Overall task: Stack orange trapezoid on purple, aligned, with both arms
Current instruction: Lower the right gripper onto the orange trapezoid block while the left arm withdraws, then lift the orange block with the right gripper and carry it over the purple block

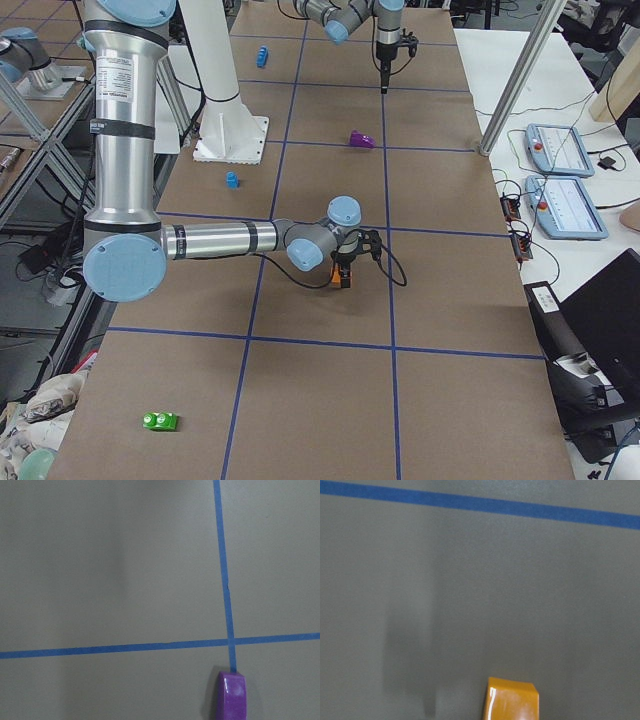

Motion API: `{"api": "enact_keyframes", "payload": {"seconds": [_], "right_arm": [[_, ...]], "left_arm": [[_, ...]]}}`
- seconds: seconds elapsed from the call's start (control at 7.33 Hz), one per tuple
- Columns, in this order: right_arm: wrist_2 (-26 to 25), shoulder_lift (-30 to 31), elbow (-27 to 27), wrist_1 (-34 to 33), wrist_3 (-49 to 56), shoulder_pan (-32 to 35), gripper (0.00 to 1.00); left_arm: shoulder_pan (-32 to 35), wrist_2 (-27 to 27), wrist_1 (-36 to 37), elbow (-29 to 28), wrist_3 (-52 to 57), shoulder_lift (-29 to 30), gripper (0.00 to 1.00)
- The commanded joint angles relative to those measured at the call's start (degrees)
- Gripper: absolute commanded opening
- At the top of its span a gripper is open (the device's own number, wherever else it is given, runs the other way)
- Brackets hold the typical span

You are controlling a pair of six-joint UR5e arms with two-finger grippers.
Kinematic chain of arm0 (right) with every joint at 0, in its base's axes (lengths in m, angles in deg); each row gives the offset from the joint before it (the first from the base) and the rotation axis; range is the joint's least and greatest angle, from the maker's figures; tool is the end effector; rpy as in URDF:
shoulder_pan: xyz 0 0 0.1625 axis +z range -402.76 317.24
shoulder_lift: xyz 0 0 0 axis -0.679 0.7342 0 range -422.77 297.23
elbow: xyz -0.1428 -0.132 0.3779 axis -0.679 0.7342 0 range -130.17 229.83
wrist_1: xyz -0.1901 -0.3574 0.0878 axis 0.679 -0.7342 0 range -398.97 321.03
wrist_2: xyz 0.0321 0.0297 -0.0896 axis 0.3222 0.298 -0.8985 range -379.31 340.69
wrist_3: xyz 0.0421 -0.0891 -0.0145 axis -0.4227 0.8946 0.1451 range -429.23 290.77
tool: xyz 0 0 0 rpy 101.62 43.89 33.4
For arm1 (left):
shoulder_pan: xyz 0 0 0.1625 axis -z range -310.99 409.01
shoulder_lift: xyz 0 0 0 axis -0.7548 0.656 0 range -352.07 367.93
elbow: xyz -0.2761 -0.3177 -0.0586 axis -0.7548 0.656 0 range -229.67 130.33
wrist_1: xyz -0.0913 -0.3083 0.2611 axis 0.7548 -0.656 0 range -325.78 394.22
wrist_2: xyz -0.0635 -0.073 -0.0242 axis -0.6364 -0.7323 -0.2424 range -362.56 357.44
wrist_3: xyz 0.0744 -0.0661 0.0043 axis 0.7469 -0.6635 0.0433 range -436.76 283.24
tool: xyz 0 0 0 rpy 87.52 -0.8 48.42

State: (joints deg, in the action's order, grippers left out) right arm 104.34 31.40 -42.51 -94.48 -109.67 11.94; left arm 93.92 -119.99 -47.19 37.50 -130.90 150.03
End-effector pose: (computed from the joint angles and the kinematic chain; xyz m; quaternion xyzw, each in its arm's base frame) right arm -0.2193 -0.4449 0.6149 0.0420 -0.3845 -0.0401 0.9213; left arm 0.4514 -0.5734 0.1284 0.0496 0.4014 0.0103 0.9145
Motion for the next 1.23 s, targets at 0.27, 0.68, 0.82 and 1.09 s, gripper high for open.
{"api": "enact_keyframes", "payload": {"seconds": [0.27, 0.68, 0.82, 1.09], "right_arm": [[0.5, 1.6, -1.0, 0.0, -0.1, 0.0, 0.51], [0.5, 0.5, -1.0, -0.5, -0.2, -0.1, 0.14], [0.5, 0.5, -2.3, -0.7, -0.2, 0.0, 0.0], [2.7, -2.4, -10.3, -12.5, -0.2, 1.9, 0.0]], "left_arm": [[-0.3, 0.3, -0.1, -0.2, 0.0, -0.2, 1.0], [-0.3, 0.4, -0.2, -0.1, 0.0, -0.7, 1.0], [-0.2, 0.4, -0.2, 0.2, 0.1, -0.9, 1.0], [0.4, 0.0, -0.1, 0.5, 1.6, -1.7, 1.0]]}}
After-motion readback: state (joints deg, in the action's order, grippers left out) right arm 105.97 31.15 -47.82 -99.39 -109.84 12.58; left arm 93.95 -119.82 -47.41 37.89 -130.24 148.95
